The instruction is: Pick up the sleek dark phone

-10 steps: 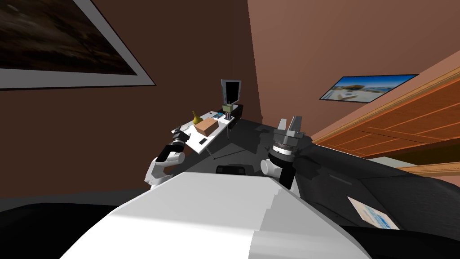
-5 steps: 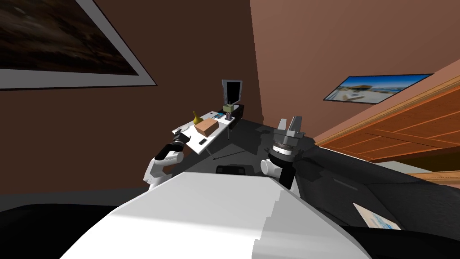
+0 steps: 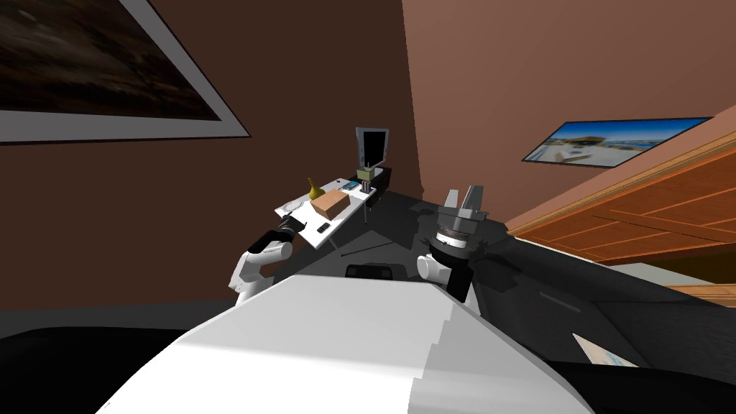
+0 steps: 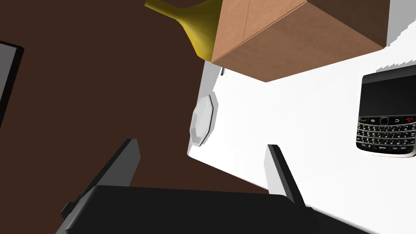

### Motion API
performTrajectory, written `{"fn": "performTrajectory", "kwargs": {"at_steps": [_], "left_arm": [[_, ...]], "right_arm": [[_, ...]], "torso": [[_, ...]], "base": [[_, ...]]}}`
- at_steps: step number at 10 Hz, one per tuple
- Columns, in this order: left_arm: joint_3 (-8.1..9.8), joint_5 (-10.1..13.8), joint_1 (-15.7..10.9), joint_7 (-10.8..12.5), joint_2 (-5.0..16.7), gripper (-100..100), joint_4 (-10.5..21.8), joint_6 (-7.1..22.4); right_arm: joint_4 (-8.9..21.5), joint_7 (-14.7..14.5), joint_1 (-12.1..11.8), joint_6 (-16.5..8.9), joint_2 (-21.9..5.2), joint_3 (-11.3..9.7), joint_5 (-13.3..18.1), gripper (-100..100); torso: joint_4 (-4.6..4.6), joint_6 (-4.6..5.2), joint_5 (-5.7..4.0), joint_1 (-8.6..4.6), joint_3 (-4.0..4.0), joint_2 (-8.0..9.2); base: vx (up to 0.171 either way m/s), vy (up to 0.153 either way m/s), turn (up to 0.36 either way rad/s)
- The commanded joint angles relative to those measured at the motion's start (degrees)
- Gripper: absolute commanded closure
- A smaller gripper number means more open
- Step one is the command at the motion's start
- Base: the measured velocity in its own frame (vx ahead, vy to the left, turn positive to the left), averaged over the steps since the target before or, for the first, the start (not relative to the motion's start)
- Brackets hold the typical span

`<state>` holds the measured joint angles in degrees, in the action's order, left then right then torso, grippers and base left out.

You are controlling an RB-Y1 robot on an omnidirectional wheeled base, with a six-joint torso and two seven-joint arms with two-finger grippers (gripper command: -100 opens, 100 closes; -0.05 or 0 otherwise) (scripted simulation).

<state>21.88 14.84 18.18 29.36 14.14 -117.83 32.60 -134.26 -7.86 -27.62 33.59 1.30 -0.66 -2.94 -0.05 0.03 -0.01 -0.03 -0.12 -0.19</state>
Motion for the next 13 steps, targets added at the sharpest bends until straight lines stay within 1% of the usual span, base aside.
{"fn": "performTrajectory", "kwargs": {"at_steps": [1,2,4,5,6,7,8,9,10,11,12,13], "left_arm": [[0.13,0.2,-0.3,0.3,0.2,-100,0.2,2.3],[0.53,1.6,-0.8,2.2,0.9,-100,1.5,4.1],[0.53,1.6,-0.8,2.2,0.9,-100,1.5,6.2],[0.83,3.1,-1.2,4.0,1.5,-100,2.7,8.5],[0.83,3.1,-1.2,4.0,1.5,-100,2.7,10.1],[1.04,4.6,-1.6,5.8,2.3,-100,4.0,11.6],[1.04,4.6,-1.6,5.8,2.3,-100,4.0,13.3],[1.04,4.6,-1.6,5.8,2.3,-100,4.0,13.9],[1.17,6.2,-2.0,7.6,3.0,-100,5.4,16.1],[1.17,6.2,-2.0,7.6,3.0,-100,5.4,17.5],[1.24,7.7,-2.3,9.3,3.7,-100,6.7,19.2],[1.24,7.7,-2.3,9.3,3.7,-100,6.7,20.8]], "right_arm": [[0.0,0.0,0.0,0.0,0.0,0.0,0.0,0],[0.0,0.0,0.0,0.0,0.0,0.0,0.0,0],[0.0,0.0,0.0,0.0,0.0,0.0,0.0,0],[0.0,0.0,0.0,0.0,0.0,0.0,0.0,0],[0.0,0.0,0.0,0.0,0.0,0.0,0.0,0],[0.0,0.0,0.0,0.0,0.0,0.0,0.0,0],[0.0,0.0,0.0,0.0,0.0,0.0,0.0,0],[0.0,0.0,0.0,0.0,0.0,0.0,0.0,0],[0.0,0.0,0.0,0.0,0.0,0.0,0.0,0],[0.0,0.0,0.0,0.0,0.0,0.0,0.0,0],[0.0,0.0,0.0,0.0,0.0,0.0,0.0,0],[0.0,0.0,0.0,0.0,0.0,0.0,0.0,0]], "torso": [[0.0,0.0,0.0,0.0,0.0,0.0],[0.01,0.0,0.0,0.03,0.03,0.06],[0.0,0.0,0.0,0.02,0.0,0.0],[0.01,0.01,0.01,0.04,0.03,0.06],[0.0,0.0,0.01,0.04,0.0,-0.02],[-0.01,0.0,0.01,0.05,-0.02,-0.03],[-0.02,0.0,0.01,0.04,-0.05,-0.09],[-0.02,0.0,0.01,0.03,-0.04,-0.07],[0.0,0.01,0.01,0.05,0.02,0.04],[0.0,0.0,0.01,0.06,0.0,-0.01],[-0.01,0.0,0.01,0.06,-0.02,-0.02],[-0.02,0.01,0.01,0.05,-0.05,-0.09]], "base": [[0.021,-0.011,0.002],[0.044,-0.012,0.017],[0.032,-0.01,0.011],[0.05,-0.01,0.016],[0.053,-0.007,0.01],[0.068,-0.011,0.007],[0.06,-0.011,0.004],[0.02,-0.007,0.0],[0.047,-0.006,-0.003],[0.053,-0.003,0.0],[0.07,-0.011,-0.007],[0.061,-0.005,-0.005]]}}
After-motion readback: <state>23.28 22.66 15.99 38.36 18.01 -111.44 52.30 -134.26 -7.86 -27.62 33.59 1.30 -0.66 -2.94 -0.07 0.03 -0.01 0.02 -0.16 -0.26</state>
